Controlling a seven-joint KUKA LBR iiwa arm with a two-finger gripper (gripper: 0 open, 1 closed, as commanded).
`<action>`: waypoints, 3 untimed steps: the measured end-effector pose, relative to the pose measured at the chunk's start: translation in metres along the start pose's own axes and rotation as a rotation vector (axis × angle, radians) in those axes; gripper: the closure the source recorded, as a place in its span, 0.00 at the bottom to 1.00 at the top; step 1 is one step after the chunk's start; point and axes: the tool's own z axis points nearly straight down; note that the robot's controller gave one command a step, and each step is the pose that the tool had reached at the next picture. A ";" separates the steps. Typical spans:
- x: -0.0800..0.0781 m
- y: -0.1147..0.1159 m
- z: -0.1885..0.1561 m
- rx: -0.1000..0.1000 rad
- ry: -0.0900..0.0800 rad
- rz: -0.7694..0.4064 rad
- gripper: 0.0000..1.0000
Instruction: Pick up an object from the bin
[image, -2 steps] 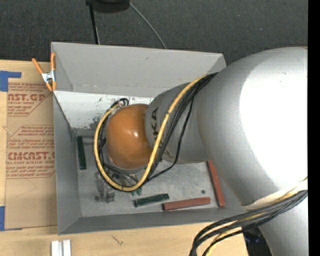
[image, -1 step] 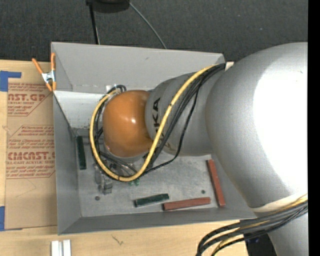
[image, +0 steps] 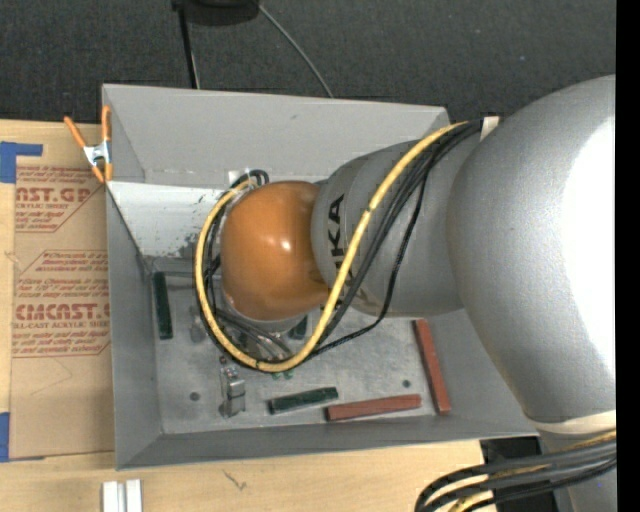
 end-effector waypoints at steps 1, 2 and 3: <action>0.000 0.000 0.000 0.000 0.000 0.000 0.00; -0.001 -0.039 0.020 -0.002 -0.004 -0.031 0.00; 0.008 -0.078 0.034 0.002 0.002 -0.130 0.00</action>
Offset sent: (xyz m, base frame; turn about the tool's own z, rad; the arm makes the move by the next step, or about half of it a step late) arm 0.0329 -0.1179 -0.0583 -0.0598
